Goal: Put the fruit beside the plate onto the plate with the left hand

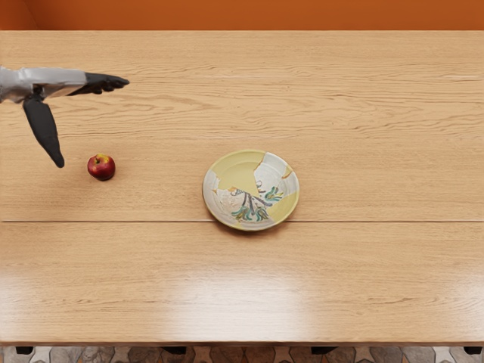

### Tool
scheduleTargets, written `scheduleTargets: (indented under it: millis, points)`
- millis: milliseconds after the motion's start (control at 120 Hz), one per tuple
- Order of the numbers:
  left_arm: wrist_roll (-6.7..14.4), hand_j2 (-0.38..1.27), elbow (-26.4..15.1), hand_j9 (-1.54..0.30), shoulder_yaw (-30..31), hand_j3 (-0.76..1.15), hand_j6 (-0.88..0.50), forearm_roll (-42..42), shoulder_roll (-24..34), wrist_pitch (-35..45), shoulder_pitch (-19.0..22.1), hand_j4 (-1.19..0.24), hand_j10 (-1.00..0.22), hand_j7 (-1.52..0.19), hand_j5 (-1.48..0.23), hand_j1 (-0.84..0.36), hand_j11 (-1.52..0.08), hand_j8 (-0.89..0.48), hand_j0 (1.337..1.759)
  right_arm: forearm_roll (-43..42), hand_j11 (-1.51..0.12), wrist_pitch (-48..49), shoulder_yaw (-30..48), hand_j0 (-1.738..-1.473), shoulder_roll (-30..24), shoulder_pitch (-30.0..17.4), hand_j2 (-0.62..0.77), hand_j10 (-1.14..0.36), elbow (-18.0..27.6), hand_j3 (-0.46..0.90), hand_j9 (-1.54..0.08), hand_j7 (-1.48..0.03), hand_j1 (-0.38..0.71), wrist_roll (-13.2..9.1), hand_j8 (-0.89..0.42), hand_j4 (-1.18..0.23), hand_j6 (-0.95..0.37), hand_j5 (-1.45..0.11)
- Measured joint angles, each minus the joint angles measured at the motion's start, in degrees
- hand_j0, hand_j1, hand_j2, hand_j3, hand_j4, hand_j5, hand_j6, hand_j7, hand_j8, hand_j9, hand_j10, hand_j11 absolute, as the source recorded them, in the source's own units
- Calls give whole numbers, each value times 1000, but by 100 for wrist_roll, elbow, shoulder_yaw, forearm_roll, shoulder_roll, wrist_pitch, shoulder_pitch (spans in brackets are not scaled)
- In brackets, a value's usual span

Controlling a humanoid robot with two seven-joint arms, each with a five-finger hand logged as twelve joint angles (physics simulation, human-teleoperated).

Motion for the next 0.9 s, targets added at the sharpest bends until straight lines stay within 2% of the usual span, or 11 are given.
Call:
scheduleTargets:
  millis: [100,150,217,367,400,442,483,550,633,808,900]
  points:
    - [6,2,0,0,1,0,-8,-82,-55,0,-44,-7,-5,-1,-1,349,0,-7,1658,5,-16,0,4,-1658,0,8,-3,-13,0,0,-16,-16,-334,-3,-13,-13,-13,-16]
    - [211,2,0,0,1,0,-8,-166,-61,0,-54,-6,-5,-1,-1,349,0,-7,1658,6,-16,0,5,-1658,0,10,-3,-12,0,0,-16,-16,-334,-3,-12,-12,-12,-16]
    - [974,1,0,0,3,0,-8,-329,-61,0,-54,-6,-5,-1,-1,349,0,-7,1658,7,-16,-1,6,-1658,0,11,-3,-12,0,0,-16,-16,-334,-4,-12,-12,-12,-16]
    - [3088,1,-13,0,1,0,-8,-665,-80,-1,-471,-6,-5,-1,-1,349,0,-7,1658,8,-17,1,8,-1658,0,17,-3,-13,-3,0,-17,-17,-334,-4,-13,-13,-13,-17]
    - [3552,1,-14,0,0,0,-7,-779,-283,-1,-500,-6,-5,-1,-1,349,0,-7,1658,8,-17,1,8,-1658,0,20,-3,-12,-4,0,-17,-17,-334,-4,-12,-13,-12,-16]
    - [3958,1,-16,0,-2,0,-7,-904,-563,-1,-499,-6,-5,-1,-1,349,0,-7,1658,8,-17,0,7,-1658,0,21,-3,-13,-6,0,-17,-17,-334,-4,-13,-13,-13,-17]
    - [4230,1,-19,-2,-5,0,-9,-988,-691,-1,-494,-8,-6,-3,-3,347,-2,-8,1658,8,-17,-2,7,-1658,0,21,-3,-13,-7,0,-16,-17,-334,-4,-13,-13,-13,-16]
    - [4492,3,-43,-15,-20,0,-19,-1071,-730,-1,-528,-18,-16,-16,-16,335,-15,-18,1658,8,-16,-4,7,-1658,0,22,-3,-13,-8,0,-16,-16,-334,-4,-12,-13,-12,-16]
    - [4652,7,-153,-39,-71,0,-37,-1121,-738,-2,-653,-35,-34,-39,-39,314,-39,-36,1658,8,-16,-5,6,-1658,0,25,-3,-13,-9,0,-16,-16,-334,-4,-13,-13,-13,-16]
    - [4759,12,-799,-72,-326,0,-62,-1343,-672,-1,-556,-60,-59,-72,-73,283,-72,-61,1658,3,-17,-7,11,-1658,0,29,-3,-13,-16,0,-17,-17,-334,-4,-13,-13,-13,-17]
    - [4773,16,-1245,-103,-382,0,-85,-1393,-282,-1,-507,-84,-83,-104,-104,254,-103,-85,1658,1,-16,-7,10,-1658,0,30,-3,-12,-38,0,-16,-16,-334,-4,-12,-12,-12,-16]
